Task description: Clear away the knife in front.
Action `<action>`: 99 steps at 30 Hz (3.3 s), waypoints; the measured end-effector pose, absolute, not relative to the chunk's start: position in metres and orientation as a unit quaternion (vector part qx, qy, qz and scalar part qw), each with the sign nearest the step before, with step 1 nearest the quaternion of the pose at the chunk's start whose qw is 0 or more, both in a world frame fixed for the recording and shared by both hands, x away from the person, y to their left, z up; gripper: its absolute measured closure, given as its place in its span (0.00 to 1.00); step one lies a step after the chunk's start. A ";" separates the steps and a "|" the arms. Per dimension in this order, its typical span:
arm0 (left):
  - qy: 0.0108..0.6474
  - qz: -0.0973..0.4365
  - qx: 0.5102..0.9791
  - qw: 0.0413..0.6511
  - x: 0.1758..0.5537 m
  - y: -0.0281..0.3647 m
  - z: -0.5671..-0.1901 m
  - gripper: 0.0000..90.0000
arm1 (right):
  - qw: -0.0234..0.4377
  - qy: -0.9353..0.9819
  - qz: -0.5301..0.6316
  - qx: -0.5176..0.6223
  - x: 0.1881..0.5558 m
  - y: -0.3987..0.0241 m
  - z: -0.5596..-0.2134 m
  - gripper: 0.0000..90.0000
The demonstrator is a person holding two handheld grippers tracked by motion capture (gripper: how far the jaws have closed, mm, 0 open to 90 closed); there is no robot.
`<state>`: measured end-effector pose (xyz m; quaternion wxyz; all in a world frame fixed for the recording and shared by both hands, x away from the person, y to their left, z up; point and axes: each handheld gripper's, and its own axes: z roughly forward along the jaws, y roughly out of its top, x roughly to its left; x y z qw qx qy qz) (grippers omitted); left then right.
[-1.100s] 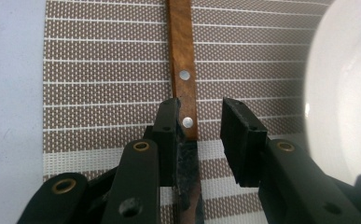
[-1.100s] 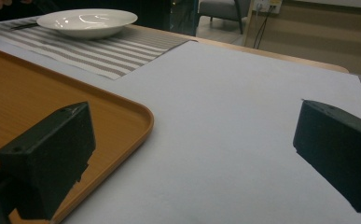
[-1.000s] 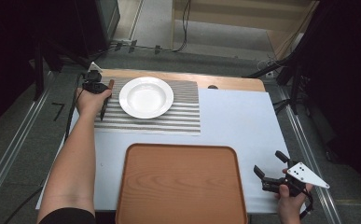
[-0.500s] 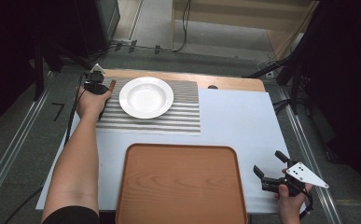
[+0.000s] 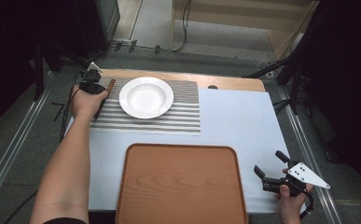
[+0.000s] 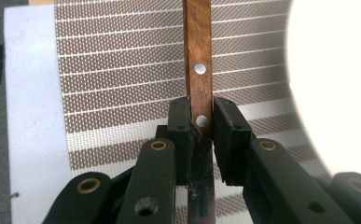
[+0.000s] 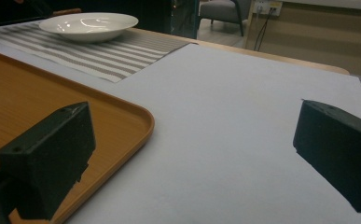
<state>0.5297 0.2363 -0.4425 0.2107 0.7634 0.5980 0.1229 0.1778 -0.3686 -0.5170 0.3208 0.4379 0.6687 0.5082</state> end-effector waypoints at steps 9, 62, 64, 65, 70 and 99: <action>0.597 0.114 0.757 0.240 0.506 0.236 -0.429 0.86 | 0.321 0.668 0.510 0.436 0.177 -0.369 -0.517 0.00; 0.459 0.084 0.833 0.298 0.351 0.178 -0.421 0.86 | 0.323 0.670 0.506 0.437 0.177 -0.368 -0.517 0.00; 0.455 0.086 0.834 0.299 0.345 0.175 -0.422 0.86 | 0.324 0.670 0.506 0.436 0.177 -0.368 -0.517 0.00; 0.453 0.086 0.835 0.301 0.342 0.174 -0.422 0.86 | 0.324 0.670 0.506 0.436 0.177 -0.368 -0.517 0.00; 0.449 0.082 0.835 0.307 0.325 0.171 -0.424 0.86 | 0.325 0.670 0.507 0.435 0.177 -0.368 -0.517 0.00; 0.421 0.024 0.849 0.317 0.256 0.143 -0.454 0.86 | 0.328 0.668 0.504 0.438 0.176 -0.369 -0.517 0.00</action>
